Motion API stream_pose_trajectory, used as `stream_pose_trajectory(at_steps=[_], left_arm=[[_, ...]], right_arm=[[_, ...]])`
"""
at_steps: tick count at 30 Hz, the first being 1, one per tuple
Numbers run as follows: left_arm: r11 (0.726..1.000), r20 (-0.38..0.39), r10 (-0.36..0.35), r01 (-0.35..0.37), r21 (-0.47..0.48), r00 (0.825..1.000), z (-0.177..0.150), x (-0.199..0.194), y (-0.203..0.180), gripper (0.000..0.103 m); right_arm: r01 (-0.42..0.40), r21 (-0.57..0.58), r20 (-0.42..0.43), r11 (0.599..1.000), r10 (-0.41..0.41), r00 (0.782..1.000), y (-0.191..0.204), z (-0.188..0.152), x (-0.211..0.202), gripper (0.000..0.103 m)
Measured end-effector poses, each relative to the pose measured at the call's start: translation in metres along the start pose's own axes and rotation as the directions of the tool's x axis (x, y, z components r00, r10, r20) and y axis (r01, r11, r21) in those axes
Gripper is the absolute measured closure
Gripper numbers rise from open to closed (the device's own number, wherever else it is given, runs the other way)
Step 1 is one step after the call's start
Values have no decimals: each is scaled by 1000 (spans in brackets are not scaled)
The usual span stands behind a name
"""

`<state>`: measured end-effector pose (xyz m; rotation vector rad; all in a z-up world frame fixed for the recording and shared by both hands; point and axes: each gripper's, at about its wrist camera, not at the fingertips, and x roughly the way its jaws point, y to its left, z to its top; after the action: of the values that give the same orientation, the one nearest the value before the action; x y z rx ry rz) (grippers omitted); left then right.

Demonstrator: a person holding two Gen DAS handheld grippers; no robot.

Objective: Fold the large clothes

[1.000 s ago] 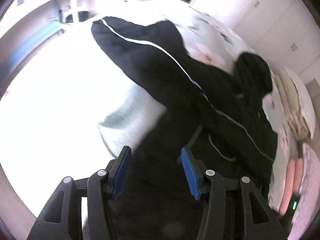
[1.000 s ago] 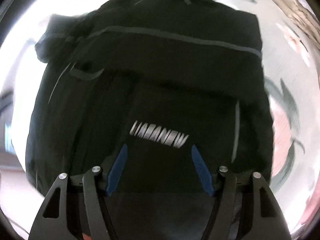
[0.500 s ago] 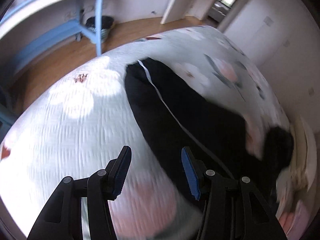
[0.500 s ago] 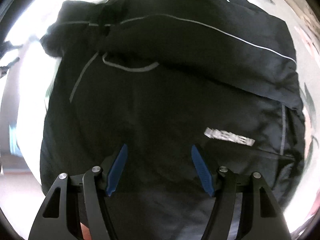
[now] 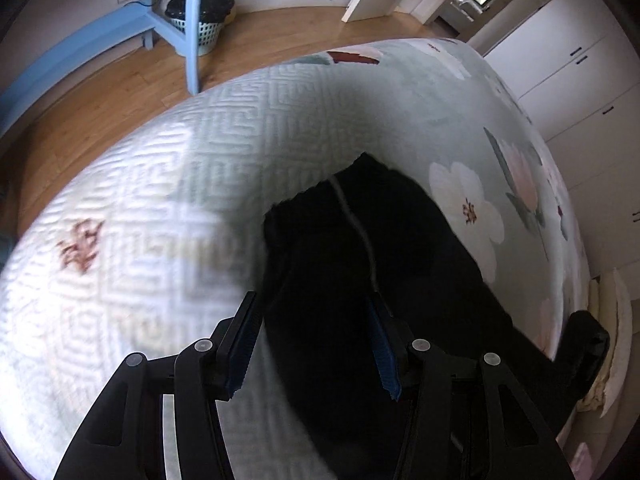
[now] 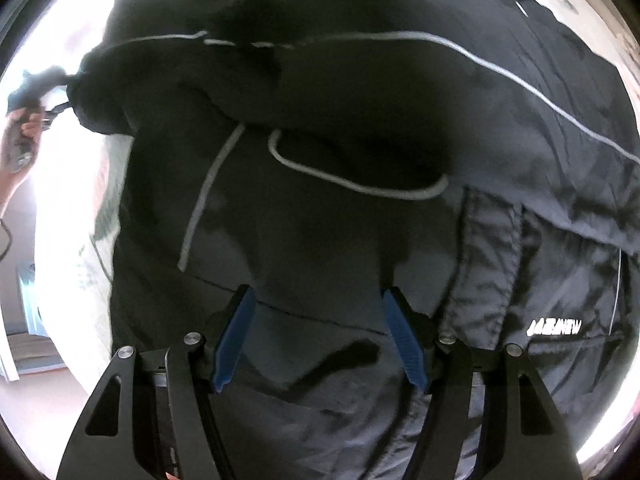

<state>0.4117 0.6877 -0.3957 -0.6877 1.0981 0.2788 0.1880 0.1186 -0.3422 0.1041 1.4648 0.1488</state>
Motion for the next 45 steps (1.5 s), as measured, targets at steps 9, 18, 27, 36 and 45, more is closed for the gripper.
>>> stream_pose_trajectory(at_steps=[9, 18, 27, 36, 45], left_arm=[[996, 184, -16, -1, 93, 983, -24, -67, -12, 90], [988, 157, 103, -83, -129, 982, -85, -92, 81, 89], [998, 228, 60, -65, 16, 972, -89, -125, 53, 89], [947, 347, -146, 29, 321, 926, -142, -209, -86, 90], [777, 222, -369, 168, 607, 902, -266, -222, -259, 90]], right_arm=[[-5, -34, 139, 999, 9, 990, 43, 62, -16, 33], [131, 36, 311, 991, -136, 941, 90, 155, 8, 34], [110, 55, 158, 992, -117, 981, 77, 180, 60, 31], [-63, 23, 230, 998, 56, 971, 48, 111, -31, 34], [-20, 56, 224, 998, 7, 975, -45, 23, -86, 34]])
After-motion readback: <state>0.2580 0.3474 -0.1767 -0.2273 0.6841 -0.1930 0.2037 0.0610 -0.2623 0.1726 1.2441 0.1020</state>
